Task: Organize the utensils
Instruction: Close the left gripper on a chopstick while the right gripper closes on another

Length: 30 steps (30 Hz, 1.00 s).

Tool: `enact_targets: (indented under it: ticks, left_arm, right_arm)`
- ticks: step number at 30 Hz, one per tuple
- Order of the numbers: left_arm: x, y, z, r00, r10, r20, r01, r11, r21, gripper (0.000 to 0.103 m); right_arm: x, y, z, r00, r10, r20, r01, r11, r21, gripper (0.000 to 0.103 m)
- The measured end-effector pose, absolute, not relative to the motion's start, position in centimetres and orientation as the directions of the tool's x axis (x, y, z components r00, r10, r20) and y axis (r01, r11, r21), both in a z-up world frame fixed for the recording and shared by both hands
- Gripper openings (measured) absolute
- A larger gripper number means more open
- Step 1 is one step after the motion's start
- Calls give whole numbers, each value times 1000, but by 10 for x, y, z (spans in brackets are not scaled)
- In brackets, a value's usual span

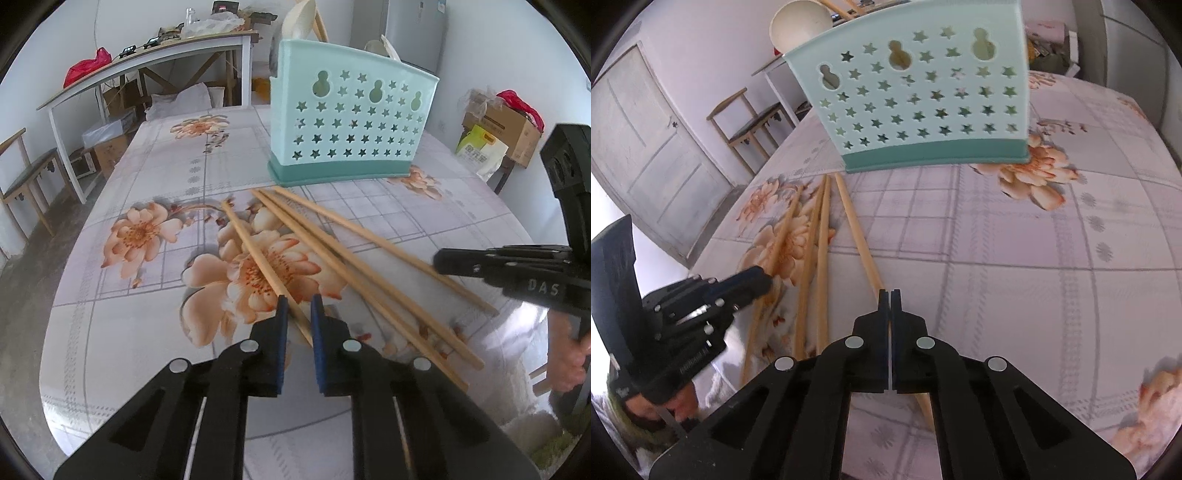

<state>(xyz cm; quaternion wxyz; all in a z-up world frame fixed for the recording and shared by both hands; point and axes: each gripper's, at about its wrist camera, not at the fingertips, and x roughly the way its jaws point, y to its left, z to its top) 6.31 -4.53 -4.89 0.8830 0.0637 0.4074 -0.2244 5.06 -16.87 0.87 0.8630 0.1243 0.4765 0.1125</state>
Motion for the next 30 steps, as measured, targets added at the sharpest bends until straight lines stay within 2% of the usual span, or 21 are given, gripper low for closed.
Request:
enact_targets:
  ticks: [11,15,17,19,30]
  left_arm:
    - [57,-25,-48,540,-322,-778,439,896,-66,11]
    - [68,-27,-47,514,-327,-793,441,894,-82,24]
    - [75,-28,-46,502,-331,-799,438,894,-95,30]
    - [84,-29,-47,496,-331,-803,429,897,-105,30]
    - [122,-28,-50,520,-289,-804,380,921,-85,30]
  right_arm:
    - [23,-215,11,502,269,-822,43,942,334,0]
    - [33,-208,19,516,277,-810,3,946,325,7]
    - [40,-203,21,521,286,-804,-23,947,321,14]
    - [51,-194,21,518,294,-803,-61,949,308,21]
    - [106,-142,8,480,281,-831,-232,954,189,22]
